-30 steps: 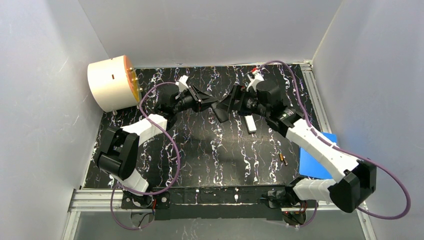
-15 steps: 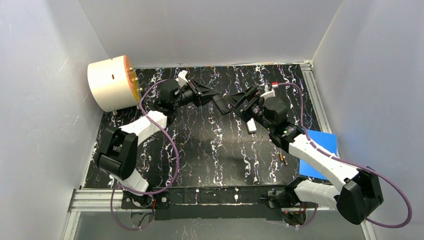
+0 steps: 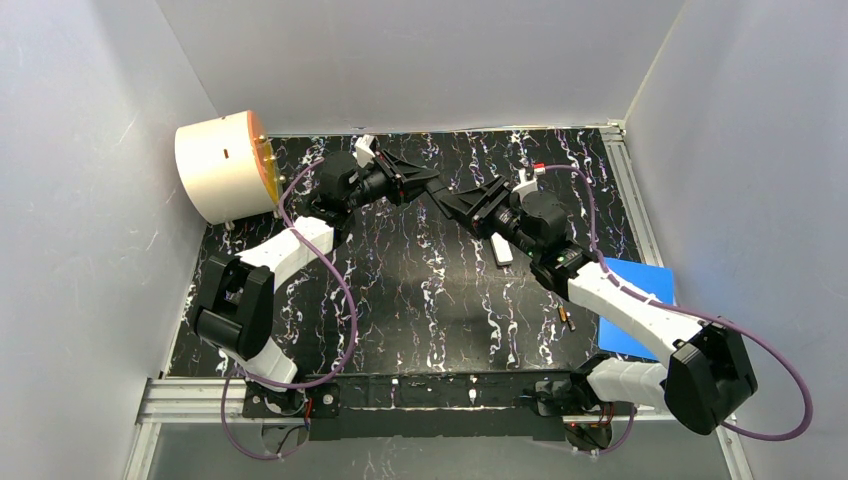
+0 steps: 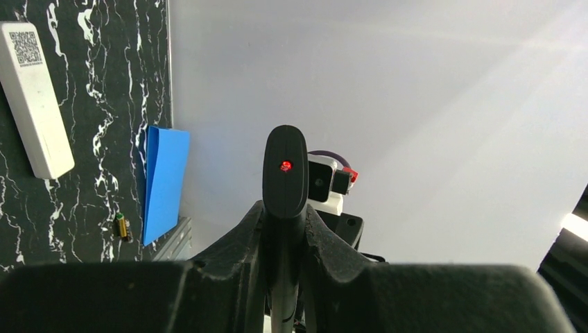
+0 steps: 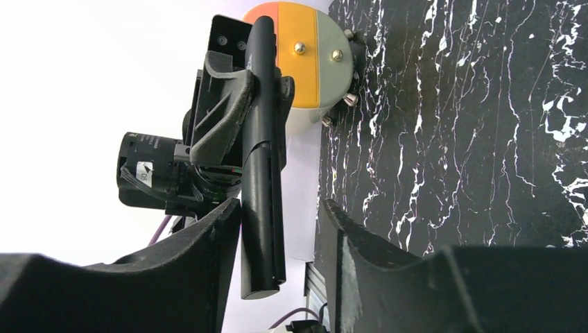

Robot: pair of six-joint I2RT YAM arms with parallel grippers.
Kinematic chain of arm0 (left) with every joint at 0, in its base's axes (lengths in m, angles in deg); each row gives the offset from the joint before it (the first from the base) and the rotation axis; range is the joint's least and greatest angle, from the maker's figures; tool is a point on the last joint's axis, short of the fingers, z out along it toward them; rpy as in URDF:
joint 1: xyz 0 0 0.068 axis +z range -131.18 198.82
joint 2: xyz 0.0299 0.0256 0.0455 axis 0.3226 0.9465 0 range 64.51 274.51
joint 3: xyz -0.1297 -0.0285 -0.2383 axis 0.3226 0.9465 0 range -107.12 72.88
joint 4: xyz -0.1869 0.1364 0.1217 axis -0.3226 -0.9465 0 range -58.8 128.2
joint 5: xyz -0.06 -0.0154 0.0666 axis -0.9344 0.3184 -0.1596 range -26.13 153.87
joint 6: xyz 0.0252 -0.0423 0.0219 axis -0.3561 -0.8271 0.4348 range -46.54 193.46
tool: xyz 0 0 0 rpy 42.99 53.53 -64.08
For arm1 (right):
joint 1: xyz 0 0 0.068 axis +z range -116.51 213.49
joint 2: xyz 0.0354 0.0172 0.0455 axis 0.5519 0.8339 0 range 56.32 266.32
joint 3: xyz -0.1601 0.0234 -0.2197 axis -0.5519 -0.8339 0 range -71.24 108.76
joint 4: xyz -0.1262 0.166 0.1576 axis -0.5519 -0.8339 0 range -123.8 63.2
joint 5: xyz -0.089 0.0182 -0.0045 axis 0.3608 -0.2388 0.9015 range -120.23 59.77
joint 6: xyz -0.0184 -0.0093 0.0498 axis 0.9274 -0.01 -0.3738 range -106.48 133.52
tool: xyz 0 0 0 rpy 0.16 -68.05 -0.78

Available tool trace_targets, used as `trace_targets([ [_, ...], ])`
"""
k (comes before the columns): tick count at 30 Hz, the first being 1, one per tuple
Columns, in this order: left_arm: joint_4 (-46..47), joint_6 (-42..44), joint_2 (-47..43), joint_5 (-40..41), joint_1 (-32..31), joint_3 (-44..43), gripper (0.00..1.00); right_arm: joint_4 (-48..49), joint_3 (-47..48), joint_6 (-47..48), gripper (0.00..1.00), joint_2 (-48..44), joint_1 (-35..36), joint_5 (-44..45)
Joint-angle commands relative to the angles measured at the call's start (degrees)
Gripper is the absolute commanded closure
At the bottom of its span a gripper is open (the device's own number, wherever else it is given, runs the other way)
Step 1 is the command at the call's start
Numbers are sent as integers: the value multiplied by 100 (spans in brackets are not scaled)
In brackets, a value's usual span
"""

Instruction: Load the batteries into the remote control

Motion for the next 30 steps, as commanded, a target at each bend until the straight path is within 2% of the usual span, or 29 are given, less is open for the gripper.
trace_targets([
  [1, 148, -263, -158, -3, -13, -273, 100, 250, -111, -24, 50, -96, 1, 29],
  [4, 143, -279, -157, -5, -8, -296, 100, 254, -166, -35, 56, -132, 1, 74],
  [15, 545, -316, -179, -215, -52, -363, 100, 828, -238, -340, 56, 183, 1, -262],
  [20, 584, -200, -317, -459, -172, -334, 100, 1029, -75, -399, 61, 441, 4, -414],
  [22, 583, -170, -378, -525, -240, -273, 100, 1154, -25, -438, 64, 531, 3, -418],
  [26, 587, -166, -577, -528, -291, -9, 100, 1407, 72, -446, 77, 665, -16, -443],
  [30, 583, -124, -661, -691, -294, 31, 100, 1600, 128, -438, 82, 821, -13, -580],
])
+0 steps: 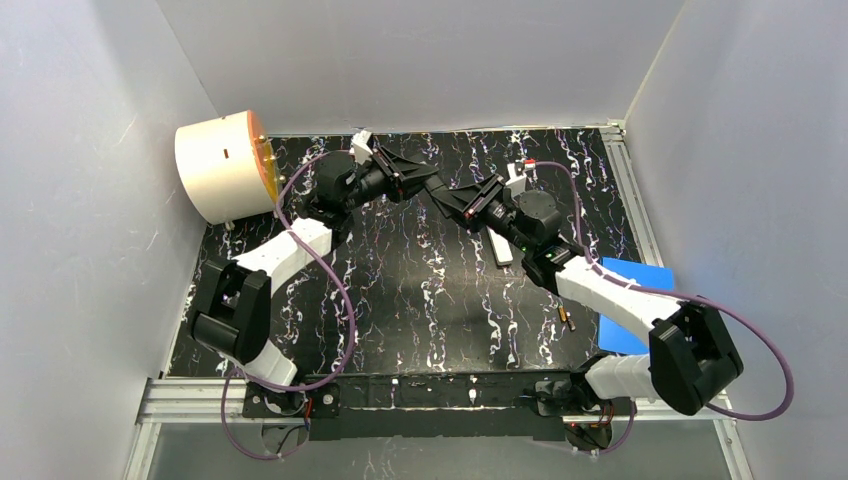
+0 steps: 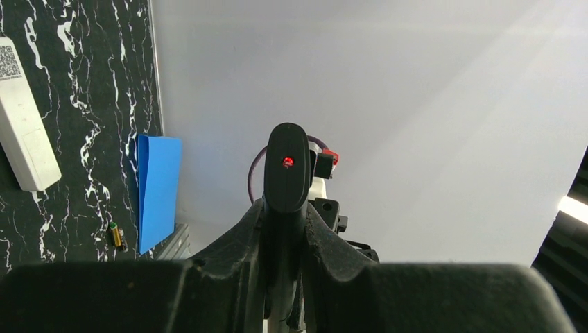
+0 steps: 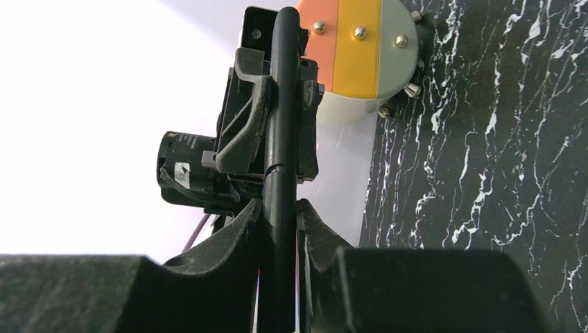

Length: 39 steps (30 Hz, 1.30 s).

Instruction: Load the batteries into the remote control

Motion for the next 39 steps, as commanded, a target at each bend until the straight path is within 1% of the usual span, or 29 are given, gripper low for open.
trace_targets([
  [1, 377, -84, -577, -746, -245, 8, 100, 108, 253, 181, 82, 309, -14, -82],
  [4, 377, -40, -630, -840, -250, 33, 100, 359, 251, 75, 82, 403, -38, -195],
  [7, 380, -23, -698, -848, -245, 169, 100, 597, 287, -60, 77, 482, -43, -192],
  [14, 377, -172, -793, -805, -257, 293, 100, 561, 388, -51, 72, 684, -52, 176],
  [19, 377, -372, -825, -802, -306, 333, 100, 513, 740, 182, 70, 967, -43, 190],
  [23, 383, -464, -836, -876, -298, 353, 100, 262, 1057, 417, 68, 1093, -46, 204],
  [29, 382, -323, -931, -770, -172, 392, 100, 224, 936, 460, 64, 911, -52, 220],
  [30, 378, -287, -932, -750, -121, 386, 100, 225, 870, 462, 62, 837, -56, 230],
  [32, 378, -203, -911, -737, -33, 345, 100, 225, 819, 498, 54, 695, -67, 153],
  [34, 361, -108, -839, -786, 51, 305, 100, 252, 805, 719, 50, 540, -72, -5],
  [35, 360, -63, -810, -824, 96, 288, 100, 278, 805, 911, 46, 439, -88, -123],
  [36, 339, 9, -775, -862, 130, 270, 100, 274, 823, 1029, 38, 335, -116, -266],
  [37, 307, 61, -761, -895, 156, 259, 100, 253, 865, 1162, 25, 250, -135, -491],
  [39, 298, 176, -734, -976, 206, 259, 100, -62, 1019, 1390, 13, 139, -217, -823],
])
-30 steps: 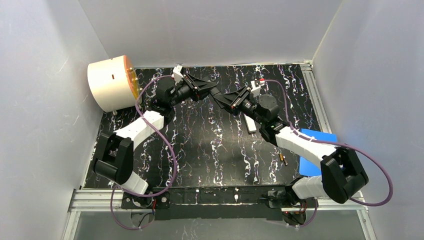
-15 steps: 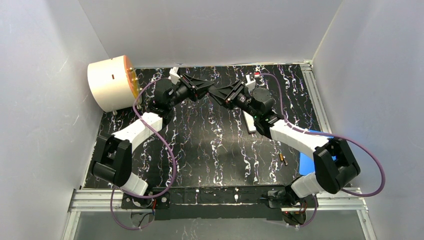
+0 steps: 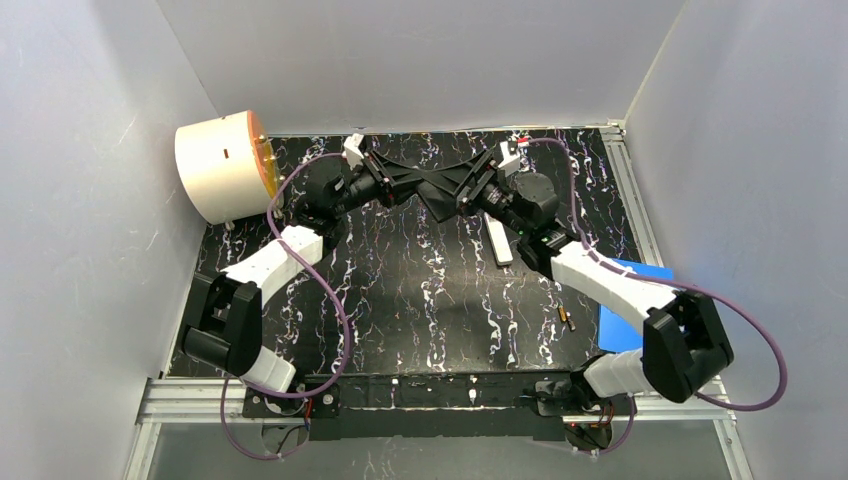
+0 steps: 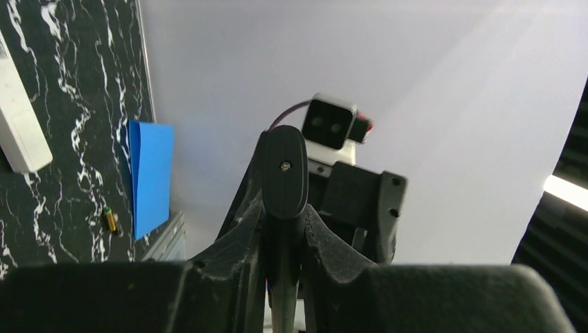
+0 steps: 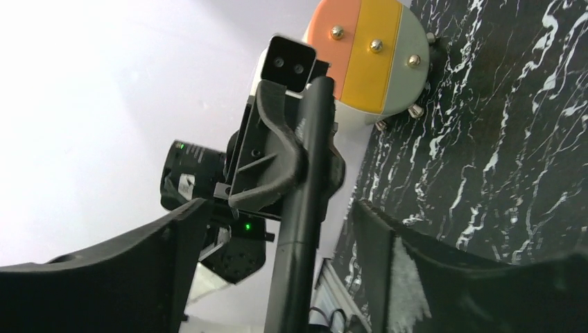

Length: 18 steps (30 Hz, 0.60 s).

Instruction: Load the batteries into the remote control

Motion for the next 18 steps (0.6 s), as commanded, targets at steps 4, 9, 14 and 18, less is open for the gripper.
trace_targets([
  [4, 144, 559, -213, -1222, 46, -298, 100, -278, 220, 777, 3, -450, -337, -1068],
  [9, 146, 1030, -186, -1817, 46, -657, 100, -108, 452, 1407, 6, -85, -429, -2802],
  [14, 143, 1467, -216, -2212, 46, -738, 100, -1, 701, 1864, 16, -88, -424, -3827],
  [18, 151, 1692, -221, -2335, 51, -746, 100, -118, 912, 1722, 34, 116, -424, -4041],
])
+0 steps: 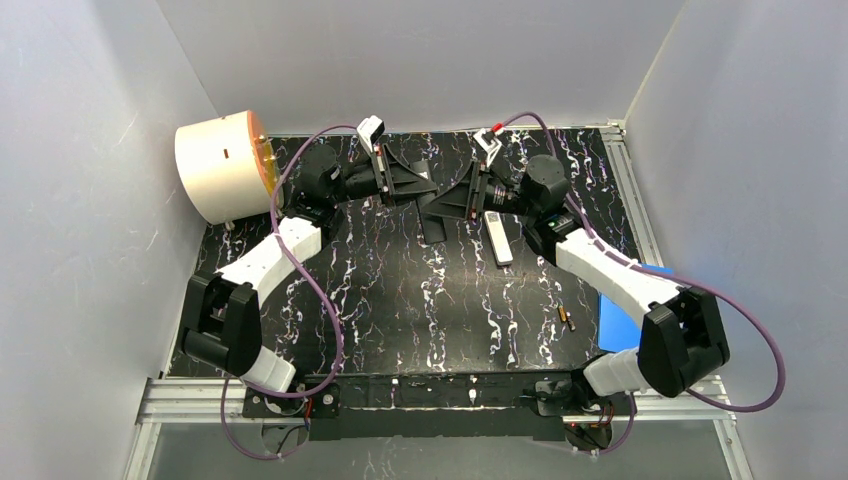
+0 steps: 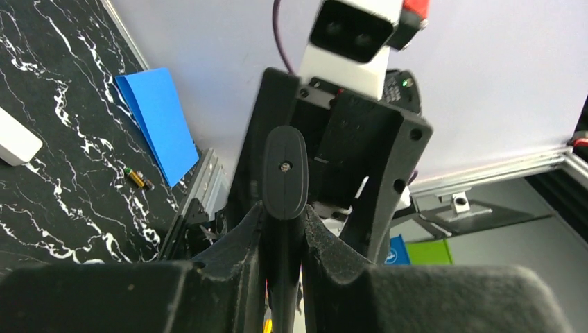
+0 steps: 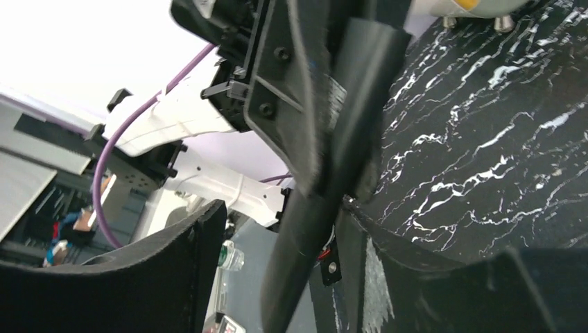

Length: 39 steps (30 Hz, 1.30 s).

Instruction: Load the batteries into the remote control

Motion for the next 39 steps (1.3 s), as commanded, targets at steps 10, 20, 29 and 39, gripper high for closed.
trace_targets([
  [10, 103, 508, -7, -549, 42, -440, 100, 709, 302, -533, 82, 446, -6, -597],
  [20, -3101, 2253, -586, 824, 235, -322, 36, -1205, 273, 299, 99, 516, -87, 606],
  [29, -7561, 4413, -2087, 4508, 815, -2, 2, -5343, 1605, 2770, 99, 1719, 364, 3501],
  [39, -8528, 4402, -2986, 4970, 816, 11, 2, -7322, 3516, 3552, 99, 3862, 1086, 7380],
])
